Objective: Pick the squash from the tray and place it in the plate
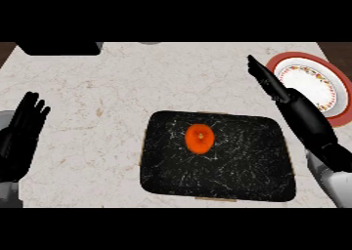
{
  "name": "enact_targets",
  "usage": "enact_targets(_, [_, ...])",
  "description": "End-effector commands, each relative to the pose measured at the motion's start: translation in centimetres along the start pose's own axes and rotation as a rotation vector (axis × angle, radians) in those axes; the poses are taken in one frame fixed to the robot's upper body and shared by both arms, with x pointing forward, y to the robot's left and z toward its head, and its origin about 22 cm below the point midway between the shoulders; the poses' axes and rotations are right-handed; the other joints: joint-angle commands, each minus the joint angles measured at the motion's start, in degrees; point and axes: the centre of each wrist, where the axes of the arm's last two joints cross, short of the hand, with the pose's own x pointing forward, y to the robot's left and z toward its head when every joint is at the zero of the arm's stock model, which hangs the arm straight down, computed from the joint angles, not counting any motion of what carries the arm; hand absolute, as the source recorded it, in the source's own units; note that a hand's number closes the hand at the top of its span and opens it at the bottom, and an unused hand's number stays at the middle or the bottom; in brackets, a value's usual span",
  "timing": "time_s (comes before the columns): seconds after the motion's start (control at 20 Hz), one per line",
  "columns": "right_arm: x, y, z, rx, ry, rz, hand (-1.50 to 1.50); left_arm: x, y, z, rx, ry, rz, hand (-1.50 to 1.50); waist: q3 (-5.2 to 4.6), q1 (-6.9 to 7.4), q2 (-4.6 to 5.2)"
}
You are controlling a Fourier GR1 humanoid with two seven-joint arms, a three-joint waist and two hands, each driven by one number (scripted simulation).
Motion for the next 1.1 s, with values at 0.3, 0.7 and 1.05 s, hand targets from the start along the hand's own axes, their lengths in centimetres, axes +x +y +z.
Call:
enact_targets(0.3, [1.0, -5.2, -1.8, 0.137, 0.028, 0.399, 1.50, -1.0, -1.4, -1.1, -0.068, 0.098, -0.120, 0.00, 0.63, 0.55, 1.25])
enact_targets(0.7, [-10.8, 1.2, 3.9, -0.105, 0.039, -0.171, -1.50, -0.7, -3.1, -2.1, -0.101, 0.146, -0.136, 0.00, 1.71, 1.79, 2.06])
enact_targets(1.05, [-9.9, 0.1, 3.6, 0.090, 0.108, 0.074, -1.50, -0.6, -4.8, -2.6, -0.085, 0.142, -0.137, 0.00, 1.68, 1.66, 1.90])
